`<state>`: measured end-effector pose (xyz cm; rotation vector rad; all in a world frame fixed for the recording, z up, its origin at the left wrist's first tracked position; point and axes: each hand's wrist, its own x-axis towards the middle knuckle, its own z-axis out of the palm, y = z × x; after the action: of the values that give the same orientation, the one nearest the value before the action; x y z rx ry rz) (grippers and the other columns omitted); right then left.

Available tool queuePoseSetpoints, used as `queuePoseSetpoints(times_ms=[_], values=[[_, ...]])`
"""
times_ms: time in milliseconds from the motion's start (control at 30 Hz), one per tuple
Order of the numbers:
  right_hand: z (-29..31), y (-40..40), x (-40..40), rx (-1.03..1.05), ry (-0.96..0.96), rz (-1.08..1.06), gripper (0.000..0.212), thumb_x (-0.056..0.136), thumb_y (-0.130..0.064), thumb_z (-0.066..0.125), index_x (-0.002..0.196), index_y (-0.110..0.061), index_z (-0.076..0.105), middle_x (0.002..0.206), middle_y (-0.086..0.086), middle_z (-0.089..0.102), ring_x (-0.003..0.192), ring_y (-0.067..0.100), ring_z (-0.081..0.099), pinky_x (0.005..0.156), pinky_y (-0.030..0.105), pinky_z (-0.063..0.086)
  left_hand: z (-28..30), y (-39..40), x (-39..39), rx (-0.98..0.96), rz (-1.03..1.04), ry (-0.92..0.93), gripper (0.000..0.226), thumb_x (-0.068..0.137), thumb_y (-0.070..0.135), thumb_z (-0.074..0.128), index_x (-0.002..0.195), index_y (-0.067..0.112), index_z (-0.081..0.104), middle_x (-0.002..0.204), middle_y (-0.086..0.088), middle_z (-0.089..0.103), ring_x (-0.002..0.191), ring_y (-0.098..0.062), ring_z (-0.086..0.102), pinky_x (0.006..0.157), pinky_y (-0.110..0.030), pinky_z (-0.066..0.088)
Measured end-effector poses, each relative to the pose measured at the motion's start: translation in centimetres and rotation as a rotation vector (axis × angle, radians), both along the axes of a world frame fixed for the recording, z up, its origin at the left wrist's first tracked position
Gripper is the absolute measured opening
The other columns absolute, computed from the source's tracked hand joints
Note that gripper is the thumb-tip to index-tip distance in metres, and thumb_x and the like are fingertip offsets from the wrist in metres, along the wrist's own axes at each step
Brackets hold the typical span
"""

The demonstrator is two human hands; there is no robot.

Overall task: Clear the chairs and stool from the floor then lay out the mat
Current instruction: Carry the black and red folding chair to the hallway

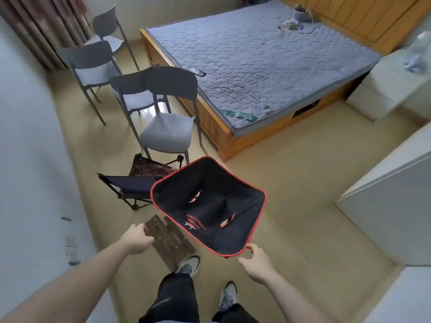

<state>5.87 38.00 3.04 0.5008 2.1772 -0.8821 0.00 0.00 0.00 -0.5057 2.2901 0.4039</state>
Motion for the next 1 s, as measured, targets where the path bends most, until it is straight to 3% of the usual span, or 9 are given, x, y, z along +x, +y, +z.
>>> queuePoseSetpoints(times_ms=[200, 333, 500, 667, 733, 833, 933, 1000], values=[[-2.7, -1.3, -2.0, 0.042, -0.137, -0.223, 0.063, 0.093, -0.029, 0.062, 0.151, -0.018, 0.039, 0.151, 0.009, 0.045, 0.129, 0.026, 0.052, 0.099, 0.032, 0.044, -1.7, -2.1, -9.6, 0.005, -0.010, -0.014, 0.058, 0.087, 0.038, 0.057, 0.139, 0.012, 0.051, 0.143, -0.010, 0.047, 0.119, -0.027, 0.057, 0.091, -0.033, 0.049], [-6.4, -2.6, -3.3, 0.026, -0.212, -0.363, 0.073, 0.090, -0.034, 0.064, 0.154, -0.018, 0.033, 0.152, 0.010, 0.046, 0.129, 0.029, 0.054, 0.105, 0.037, 0.045, -4.3, -2.0, -15.0, 0.031, -0.035, 0.024, 0.023, 0.087, 0.031, 0.058, 0.105, 0.016, 0.057, 0.120, -0.014, 0.062, 0.106, -0.031, 0.058, 0.083, -0.035, 0.049], [-11.0, -4.6, -4.0, -0.014, -0.259, -0.561, 0.072, 0.088, -0.029, 0.065, 0.152, -0.019, 0.033, 0.147, 0.006, 0.051, 0.131, 0.030, 0.052, 0.105, 0.036, 0.045, -11.1, -3.2, -18.3, -0.017, 0.049, -0.052, 0.064, 0.075, 0.035, 0.065, 0.130, 0.009, 0.046, 0.127, -0.017, 0.053, 0.111, -0.038, 0.056, 0.092, -0.045, 0.051], [-15.7, -5.5, -3.9, -0.013, -0.312, -0.720, 0.093, 0.086, -0.034, 0.066, 0.160, -0.014, 0.012, 0.158, 0.010, 0.039, 0.142, 0.033, 0.042, 0.115, 0.042, 0.039, -14.9, -4.2, -19.2, -0.029, 0.236, -0.098, 0.064, 0.082, 0.025, 0.069, 0.131, 0.000, 0.036, 0.110, -0.020, 0.058, 0.094, -0.039, 0.061, 0.077, -0.042, 0.053], [-17.5, -5.2, -4.0, -0.046, -0.337, -0.802, 0.084, 0.087, -0.032, 0.066, 0.157, -0.011, 0.024, 0.151, 0.008, 0.049, 0.135, 0.033, 0.050, 0.112, 0.041, 0.042, -16.7, -5.0, -19.8, -0.021, 0.279, -0.126, 0.060, 0.082, 0.028, 0.068, 0.127, -0.002, 0.043, 0.098, -0.018, 0.061, 0.081, -0.035, 0.063, 0.072, -0.041, 0.057], [-21.6, -4.2, -3.3, -0.120, -0.304, -0.952, 0.058, 0.073, -0.036, 0.063, 0.129, -0.021, 0.054, 0.117, -0.001, 0.070, 0.102, 0.027, 0.069, 0.095, 0.049, 0.058, -17.6, -5.0, -20.5, 0.046, 0.384, -0.079, 0.037, 0.090, 0.025, 0.069, 0.116, 0.003, 0.054, 0.103, -0.019, 0.067, 0.089, -0.036, 0.067, 0.077, -0.046, 0.058], [-24.6, -3.8, -2.4, -0.178, -0.291, -1.023, 0.036, 0.080, -0.029, 0.062, 0.115, -0.022, 0.062, 0.106, 0.000, 0.074, 0.095, 0.028, 0.072, 0.089, 0.052, 0.060, -17.8, -5.4, -21.2, 0.092, 0.452, -0.077, 0.029, 0.095, 0.020, 0.067, 0.116, 0.003, 0.057, 0.105, -0.022, 0.065, 0.082, -0.039, 0.065, 0.072, -0.046, 0.058], [-22.3, -4.2, -3.0, -0.171, -0.287, -1.062, 0.021, 0.088, -0.015, 0.059, 0.108, -0.020, 0.066, 0.101, 0.004, 0.075, 0.092, 0.030, 0.072, 0.086, 0.053, 0.061, -17.4, -5.4, -21.5, 0.096, 0.422, -0.073, 0.025, 0.096, 0.018, 0.065, 0.115, 0.003, 0.057, 0.104, -0.022, 0.065, 0.078, -0.039, 0.066, 0.068, -0.046, 0.060]])
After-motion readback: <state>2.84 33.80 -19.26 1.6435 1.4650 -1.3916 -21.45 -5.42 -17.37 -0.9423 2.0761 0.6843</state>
